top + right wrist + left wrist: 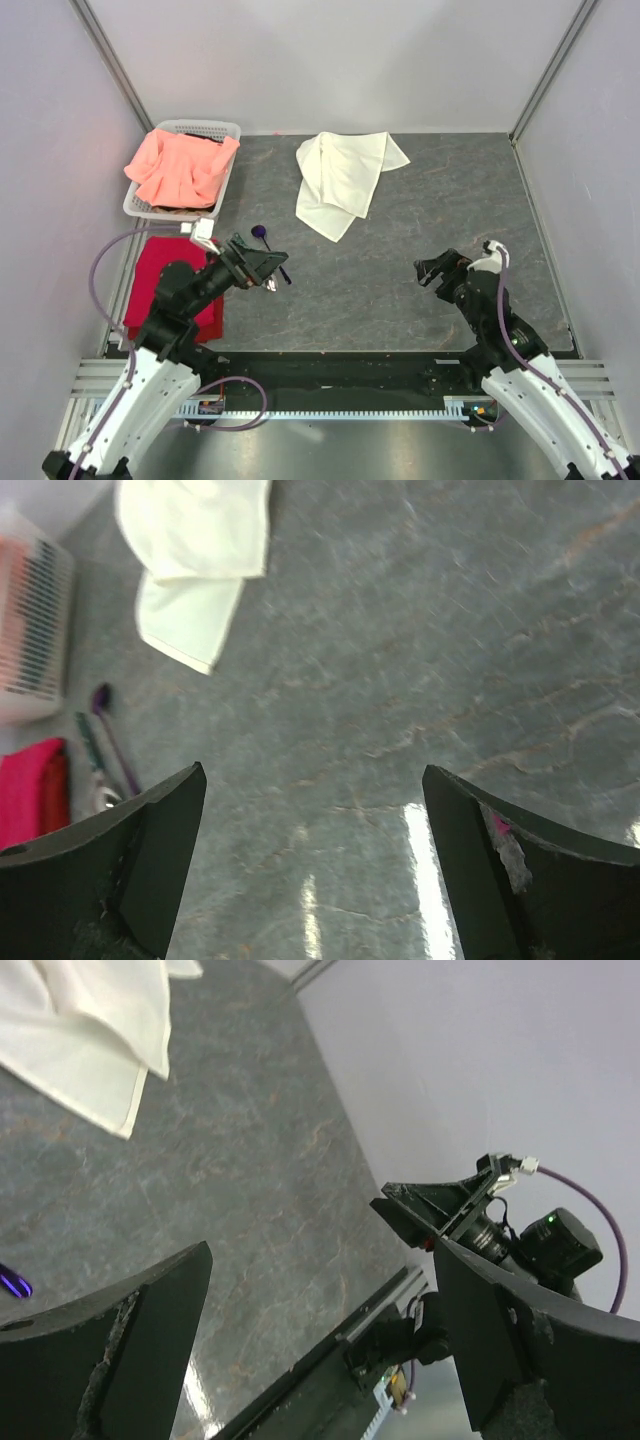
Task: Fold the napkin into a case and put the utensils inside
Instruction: Pick up the crumpled napkin from the center of the board.
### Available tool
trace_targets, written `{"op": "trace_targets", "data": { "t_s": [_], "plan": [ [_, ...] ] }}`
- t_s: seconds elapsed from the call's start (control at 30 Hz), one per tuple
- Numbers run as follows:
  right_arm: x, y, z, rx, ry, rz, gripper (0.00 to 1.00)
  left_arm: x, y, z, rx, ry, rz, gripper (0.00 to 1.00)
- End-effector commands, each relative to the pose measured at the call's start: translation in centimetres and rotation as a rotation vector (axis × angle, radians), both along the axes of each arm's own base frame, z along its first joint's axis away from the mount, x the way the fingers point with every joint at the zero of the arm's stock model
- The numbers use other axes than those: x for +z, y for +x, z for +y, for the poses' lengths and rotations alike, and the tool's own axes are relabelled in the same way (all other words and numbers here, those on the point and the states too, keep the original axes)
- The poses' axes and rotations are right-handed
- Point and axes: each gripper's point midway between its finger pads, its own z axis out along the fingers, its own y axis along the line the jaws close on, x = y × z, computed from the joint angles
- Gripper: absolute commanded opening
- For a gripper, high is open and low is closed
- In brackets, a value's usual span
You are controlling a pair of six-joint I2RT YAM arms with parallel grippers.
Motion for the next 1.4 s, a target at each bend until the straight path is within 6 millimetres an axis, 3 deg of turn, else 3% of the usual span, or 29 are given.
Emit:
{"op": "trace_targets", "data": {
  "t_s": [0.0,0.07,0.1,0.13,0.17,0.23,0.27,0.3,0.33,0.37,0.4,0.43,0.47,0.5,0.53,0.57,0.6,0.63,0.67,0.7,0.73,0.77,0.8,0.83,0.97,1.37],
  "plan": [
    [-1.8,0.3,-0.1,0.019,-0.104,0.082,0.98,-2.5,-1.3,-2.6,-0.196,0.039,0.116,1.0],
    [-1.2,0.8,1.7,0.135,-0.132,0.048,0.98,-3.5,-1.8,-3.6,-0.281,0.029,0.125,1.0],
    [-2.0,1.3,2.3,0.169,-0.162,0.08,0.98,-3.2,-1.9,-3.9,-0.304,0.019,0.102,1.0],
    [-1.0,2.2,3.0,0.194,-0.166,0.047,0.98,-3.4,-2.1,-4.1,-0.321,0.015,0.103,1.0],
    [-2.4,2.8,3.6,0.215,-0.193,0.103,0.98,-3.9,-2.0,-4.1,-0.32,0.022,0.113,1.0],
    [-1.5,4.9,4.6,0.225,-0.215,0.088,0.98,-4.9,-2.0,-3.8,-0.305,0.053,0.134,1.0],
    [-3.4,5.8,5.0,0.235,-0.252,0.16,0.98,-5.2,-2.0,-3.8,-0.306,0.061,0.134,1.0],
    [-2.0,7.5,5.9,0.242,-0.254,0.135,0.98,-5.2,-2.1,-3.7,-0.309,0.072,0.12,0.98],
    [-2.1,8.4,6.3,0.25,-0.275,0.151,0.98,-6.1,-2.4,-3.6,-0.313,0.083,0.15,0.97],
    [-4.3,9.4,6.7,0.263,-0.318,0.219,0.98,-6.3,-2.6,-3.6,-0.317,0.085,0.155,0.96],
    [-2.6,11.4,7.6,0.259,-0.318,0.184,0.98,-6.5,-2.7,-3.5,-0.32,0.09,0.154,0.96],
    [-2.7,12.4,8.0,0.26,-0.331,0.195,0.98,-6.7,-3.0,-3.5,-0.33,0.092,0.161,0.95],
    [-4.7,13.5,8.4,0.268,-0.365,0.248,0.98,-7.1,-3.2,-3.5,-0.332,0.099,0.174,0.95],
    [-3.2,15.4,9.1,0.255,-0.369,0.221,0.98,-7.4,-3.3,-3.4,-0.33,0.104,0.183,0.94],
    [-3.3,16.4,9.4,0.247,-0.379,0.23,0.98,-8.2,-3.4,-3.3,-0.325,0.11,0.209,0.93],
    [-5.3,17.4,9.8,0.251,-0.41,0.275,0.97,-8.5,-3.6,-3.2,-0.328,0.112,0.218,0.9],
    [-4.1,19.1,10.4,0.231,-0.413,0.252,0.95,-8.8,-3.7,-3.3,-0.334,0.111,0.225,0.88],
    [-4.2,20.0,10.6,0.221,-0.42,0.255,0.94,-9.5,-3.8,-3.2,-0.332,0.113,0.244,0.88],
    [-6.2,20.8,11.0,0.221,-0.445,0.294,0.91,-9.6,-3.8,-3.2,-0.333,0.115,0.247,0.84],
    [-5.1,22.3,11.8,0.213,-0.44,0.269,0.89,-10.0,-3.8,-3.2,-0.336,0.126,0.253,0.82],
    [-5.5,23.0,11.6,0.187,-0.461,0.276,0.87,-9.9,-3.7,-3.2,-0.336,0.131,0.245,0.8],
    [-7.1,23.5,12.0,0.186,-0.485,0.303,0.83,-10.0,-3.7,-3.2,-0.34,0.135,0.249,0.77],
    [-6.4,24.5,12.5,0.181,-0.49,0.281,0.8,-10.0,-3.6,-3.3,-0.342,0.139,0.248,0.74],
    [-7.8,24.9,12.3,0.164,-0.518,0.302,0.79,-10.1,-3.6,-3.4,-0.349,0.14,0.258,0.7],
    [-9.0,25.6,13.4,0.16,-0.541,0.313,0.46,-9.9,-3.4,-3.6,-0.361,0.148,0.266,0.62],
    [-12.8,24.9,12.9,0.135,-0.599,0.371,0.41,-10.4,-2.0,-4.2,-0.364,0.183,0.294,0.54]
  ]
}}
